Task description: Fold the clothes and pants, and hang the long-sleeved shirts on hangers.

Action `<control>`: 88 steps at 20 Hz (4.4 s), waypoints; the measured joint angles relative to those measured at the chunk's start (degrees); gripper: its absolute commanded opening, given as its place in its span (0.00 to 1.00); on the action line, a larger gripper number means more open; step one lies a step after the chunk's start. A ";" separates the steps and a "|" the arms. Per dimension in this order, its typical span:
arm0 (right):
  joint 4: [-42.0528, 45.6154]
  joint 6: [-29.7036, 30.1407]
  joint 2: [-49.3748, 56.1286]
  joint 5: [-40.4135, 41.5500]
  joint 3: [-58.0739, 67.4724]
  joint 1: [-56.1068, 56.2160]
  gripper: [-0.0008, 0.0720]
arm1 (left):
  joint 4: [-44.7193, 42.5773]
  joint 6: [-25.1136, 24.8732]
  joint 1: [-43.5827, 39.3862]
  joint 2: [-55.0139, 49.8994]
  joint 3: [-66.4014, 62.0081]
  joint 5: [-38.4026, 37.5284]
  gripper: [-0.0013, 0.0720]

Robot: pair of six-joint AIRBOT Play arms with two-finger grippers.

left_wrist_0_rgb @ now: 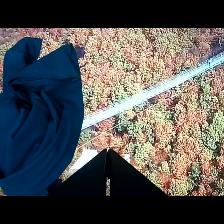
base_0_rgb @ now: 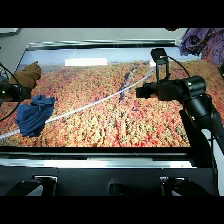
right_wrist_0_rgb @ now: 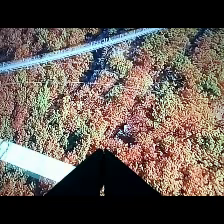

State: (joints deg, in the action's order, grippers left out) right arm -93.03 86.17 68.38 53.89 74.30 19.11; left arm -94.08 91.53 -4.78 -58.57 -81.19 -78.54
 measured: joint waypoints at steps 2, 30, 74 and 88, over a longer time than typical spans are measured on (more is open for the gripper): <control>0.00 0.00 0.00 0.00 0.00 -0.02 0.06 | 0.00 0.02 0.00 0.00 0.02 0.02 0.04; 0.00 0.00 0.00 0.00 0.00 0.00 0.06 | 0.00 0.00 0.00 0.00 0.00 0.07 0.04; 13.86 2.97 -8.09 22.97 -1.36 -1.49 0.59 | 41.59 18.69 -31.54 -18.78 24.33 41.44 0.86; -36.57 20.39 13.49 11.10 -15.52 -33.20 0.67 | 36.17 8.00 -1.11 -2.80 23.74 20.68 0.93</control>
State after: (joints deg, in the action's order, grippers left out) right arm -129.60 106.56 81.87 64.99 58.78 -14.09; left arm -57.91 99.53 -5.89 -61.36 -57.45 -57.87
